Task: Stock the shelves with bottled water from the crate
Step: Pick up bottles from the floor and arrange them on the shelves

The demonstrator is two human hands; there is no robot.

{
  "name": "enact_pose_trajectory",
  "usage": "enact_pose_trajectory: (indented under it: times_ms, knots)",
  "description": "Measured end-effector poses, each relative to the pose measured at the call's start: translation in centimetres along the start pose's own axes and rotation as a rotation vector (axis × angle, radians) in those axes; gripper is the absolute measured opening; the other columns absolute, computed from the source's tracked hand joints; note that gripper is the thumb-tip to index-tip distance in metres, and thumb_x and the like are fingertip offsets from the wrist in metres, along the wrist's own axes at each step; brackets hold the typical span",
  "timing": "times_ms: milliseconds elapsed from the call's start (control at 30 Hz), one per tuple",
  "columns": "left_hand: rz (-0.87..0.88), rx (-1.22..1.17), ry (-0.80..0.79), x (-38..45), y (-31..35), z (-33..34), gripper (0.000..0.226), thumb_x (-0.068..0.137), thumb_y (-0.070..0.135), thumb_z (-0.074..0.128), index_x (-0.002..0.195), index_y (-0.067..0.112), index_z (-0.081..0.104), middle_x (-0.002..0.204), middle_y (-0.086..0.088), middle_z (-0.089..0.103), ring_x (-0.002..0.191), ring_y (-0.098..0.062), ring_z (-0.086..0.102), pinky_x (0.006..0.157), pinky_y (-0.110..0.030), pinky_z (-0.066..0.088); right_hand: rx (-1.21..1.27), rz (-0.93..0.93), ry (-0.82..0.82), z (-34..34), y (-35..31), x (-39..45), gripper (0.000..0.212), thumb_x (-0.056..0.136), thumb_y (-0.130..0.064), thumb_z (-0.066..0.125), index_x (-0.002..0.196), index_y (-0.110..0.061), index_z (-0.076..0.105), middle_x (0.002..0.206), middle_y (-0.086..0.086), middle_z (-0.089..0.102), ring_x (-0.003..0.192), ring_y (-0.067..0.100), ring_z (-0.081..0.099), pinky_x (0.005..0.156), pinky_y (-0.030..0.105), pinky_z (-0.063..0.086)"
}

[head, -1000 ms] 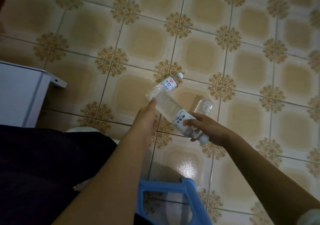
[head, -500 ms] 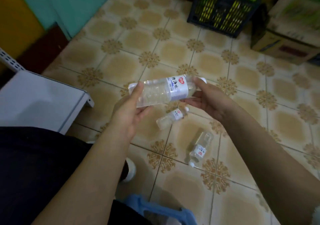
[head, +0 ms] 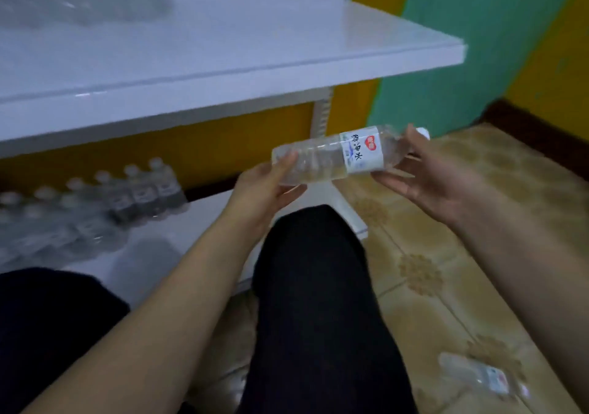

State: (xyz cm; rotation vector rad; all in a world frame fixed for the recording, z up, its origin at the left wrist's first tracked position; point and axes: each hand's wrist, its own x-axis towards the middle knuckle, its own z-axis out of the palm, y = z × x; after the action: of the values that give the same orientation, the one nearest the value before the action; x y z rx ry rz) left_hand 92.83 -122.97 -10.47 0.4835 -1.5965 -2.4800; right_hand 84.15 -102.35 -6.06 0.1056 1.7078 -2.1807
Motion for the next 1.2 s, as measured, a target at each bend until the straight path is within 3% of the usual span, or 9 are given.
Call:
enact_pose_trajectory:
  times_ms: [167, 400, 500, 533, 600, 767, 867, 1067, 1200]
  knots:
    - [0.002, -0.229, 0.297, 0.1, -1.5, -10.7, 0.038, 0.098, 0.024, 0.056, 0.127, 0.000, 0.056, 0.109, -0.006, 0.069, 0.104, -0.023, 0.066, 0.092, -0.036, 0.055, -0.238, 0.058, -0.177, 11.7, 4.6, 3.8, 0.025, 0.098, -0.030, 0.056, 0.106, -0.007, 0.060, 0.108, 0.012, 0.068, 0.096, 0.021, 0.069, 0.064, 0.037, 0.062]
    - [-0.232, -0.304, 0.756, 1.1, -5.8, -22.0, 0.037, 0.097, 0.014, 0.058, 0.130, -0.001, 0.053, 0.133, -0.016, 0.058, 0.109, -0.025, 0.062, 0.079, -0.028, 0.056, -0.593, -0.004, -0.336, 24.6, 14.5, 6.2, 0.041, 0.095, -0.030, 0.062, 0.126, -0.003, 0.057, 0.123, 0.016, 0.064, 0.105, 0.030, 0.066, 0.082, 0.038, 0.058]
    - [-0.390, -0.199, 0.899, 1.1, -6.2, -24.9, 0.039, 0.101, 0.021, 0.051, 0.136, 0.005, 0.046, 0.139, -0.011, 0.053, 0.123, -0.025, 0.054, 0.097, -0.029, 0.046, -0.731, -0.067, -0.423, 28.8, 18.3, 6.4, 0.034, 0.094, -0.027, 0.065, 0.121, -0.008, 0.058, 0.121, 0.016, 0.063, 0.111, 0.034, 0.063, 0.089, 0.046, 0.056]
    - [-0.443, 0.184, 0.847, 1.1, -6.4, -25.3, 0.040, 0.102, 0.024, 0.049, 0.137, 0.005, 0.043, 0.139, -0.010, 0.051, 0.127, -0.026, 0.051, 0.101, -0.031, 0.042, -0.783, -0.095, -0.445, 30.0, 19.4, 6.5, 0.034, 0.094, -0.026, 0.065, 0.121, -0.006, 0.058, 0.117, 0.017, 0.063, 0.112, 0.036, 0.062, 0.091, 0.052, 0.054]
    - [-0.402, 0.312, 0.819, 2.0, -6.9, -27.1, 0.043, 0.102, 0.025, 0.047, 0.139, 0.003, 0.040, 0.142, -0.011, 0.048, 0.131, -0.027, 0.047, 0.103, -0.032, 0.039, -0.872, -0.163, -0.511, 32.5, 21.4, 6.8, 0.025, 0.094, -0.024, 0.065, 0.114, -0.008, 0.061, 0.098, 0.006, 0.064, 0.107, 0.035, 0.063, 0.091, 0.057, 0.052]
    - [-0.328, -0.753, 0.867, 4.0, -7.0, -31.7, 0.042, 0.104, 0.004, 0.036, 0.144, -0.009, 0.033, 0.151, -0.022, 0.035, 0.133, -0.030, 0.042, 0.059, -0.009, 0.047, -1.094, -0.320, -0.619, 37.7, 26.0, 8.9, 0.040, 0.083, -0.043, 0.069, 0.109, -0.014, 0.065, 0.102, 0.006, 0.067, 0.100, 0.031, 0.065, 0.087, 0.053, 0.054]
    - [-0.253, -0.967, 0.947, 5.6, -6.9, -33.5, 0.044, 0.101, 0.000, 0.042, 0.145, 0.004, 0.039, 0.149, -0.016, 0.038, 0.115, -0.028, 0.049, 0.087, -0.023, 0.051, -1.174, -0.335, -0.618, 40.4, 28.5, 10.3, 0.045, 0.083, -0.043, 0.072, 0.113, -0.010, 0.068, 0.107, 0.009, 0.069, 0.099, 0.029, 0.066, 0.086, 0.047, 0.055]
    - [-0.158, -0.914, 0.864, 8.2, -7.0, -36.8, 0.048, 0.097, -0.004, 0.040, 0.143, 0.011, 0.042, 0.146, -0.013, 0.041, 0.126, -0.030, 0.045, 0.095, -0.043, 0.049, -1.242, -0.345, -0.601, 44.5, 31.7, 13.5, 0.046, 0.089, -0.038, 0.069, 0.125, -0.011, 0.064, 0.121, 0.008, 0.065, 0.110, 0.028, 0.061, 0.085, 0.033, 0.049]
    - [-0.131, -0.708, 0.775, 9.2, -6.8, -38.0, 0.052, 0.097, 0.000, 0.038, 0.143, 0.021, 0.041, 0.142, -0.006, 0.044, 0.115, -0.023, 0.044, 0.106, -0.044, 0.044, -1.253, -0.348, -0.564, 45.4, 33.3, 14.5, 0.048, 0.086, -0.043, 0.069, 0.125, -0.015, 0.064, 0.123, 0.008, 0.066, 0.111, 0.029, 0.062, 0.094, 0.047, 0.052]
